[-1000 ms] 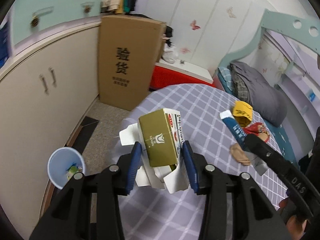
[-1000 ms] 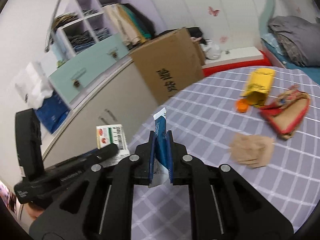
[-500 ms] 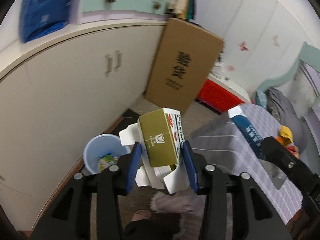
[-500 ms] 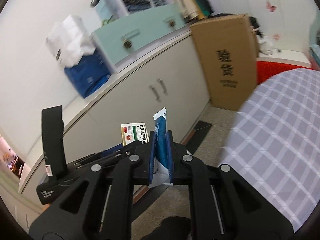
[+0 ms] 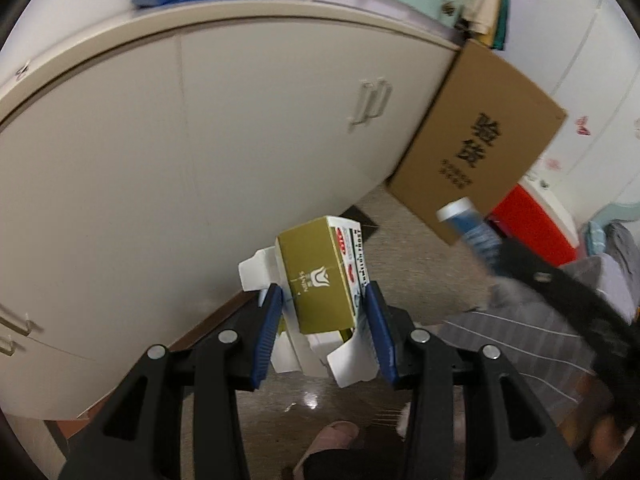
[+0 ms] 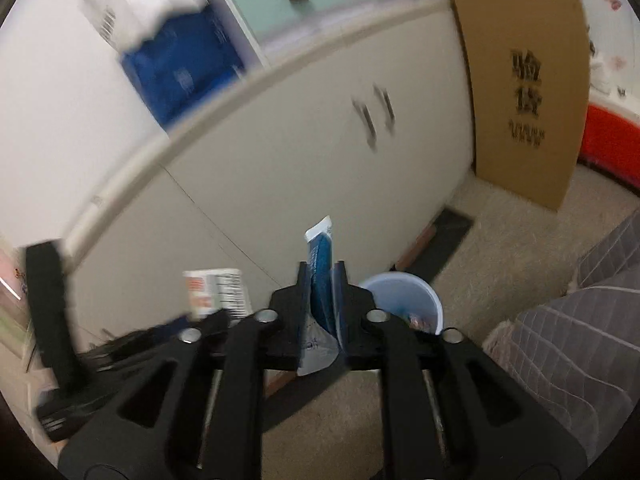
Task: Collect trash
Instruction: 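Carry the olive carton and blue tube over the wastebasket with both tools, then open the right tool over the wastebasket while the left tool releases the olive carton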
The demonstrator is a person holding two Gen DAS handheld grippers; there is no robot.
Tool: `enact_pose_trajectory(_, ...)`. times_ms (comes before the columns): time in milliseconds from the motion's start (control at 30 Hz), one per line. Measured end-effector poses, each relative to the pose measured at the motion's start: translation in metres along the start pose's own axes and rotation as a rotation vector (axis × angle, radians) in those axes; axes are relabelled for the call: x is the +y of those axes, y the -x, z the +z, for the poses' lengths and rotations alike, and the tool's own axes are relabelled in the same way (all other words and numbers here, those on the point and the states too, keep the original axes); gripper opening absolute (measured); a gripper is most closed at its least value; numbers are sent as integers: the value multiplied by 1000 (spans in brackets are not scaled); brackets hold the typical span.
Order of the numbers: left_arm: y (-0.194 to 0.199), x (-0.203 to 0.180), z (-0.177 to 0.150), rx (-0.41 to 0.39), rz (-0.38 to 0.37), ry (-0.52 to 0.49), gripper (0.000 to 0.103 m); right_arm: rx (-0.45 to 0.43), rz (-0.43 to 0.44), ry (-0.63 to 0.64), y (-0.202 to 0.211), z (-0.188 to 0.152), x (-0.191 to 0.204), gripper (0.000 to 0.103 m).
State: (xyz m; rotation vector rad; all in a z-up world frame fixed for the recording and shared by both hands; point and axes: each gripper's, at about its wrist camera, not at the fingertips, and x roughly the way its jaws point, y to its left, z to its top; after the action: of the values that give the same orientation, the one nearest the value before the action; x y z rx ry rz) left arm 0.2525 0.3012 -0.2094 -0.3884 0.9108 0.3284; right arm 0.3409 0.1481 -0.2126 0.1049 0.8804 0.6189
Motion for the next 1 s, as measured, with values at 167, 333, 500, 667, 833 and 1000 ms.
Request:
enact_pose_trajectory(167,-16,11,-3,28,6,4,42,46,-6,-11,-22,-19,-9,77)
enact_pose_trajectory(333,-35,9,-12,72,-6,13,42,75,-6,-21,-20,-35,-17,77)
enact_pose_trajectory(500,-41,0,-17,82,-16,-14,42,81,-7,-41,-16,-40,-23,77)
enact_pose_trajectory(667,-42,-8,-17,82,-17,-38,42,62,-51,-31,-10,-42,-22,77)
enact_pose_trajectory(833,-43,-11,-12,77,-19,-49,42,-16,-91,-41,7,-40,-27,77)
enact_pose_trajectory(1000,-50,-29,10,55,-23,-61,44,-101,-113,-74,22,-35,-38,77)
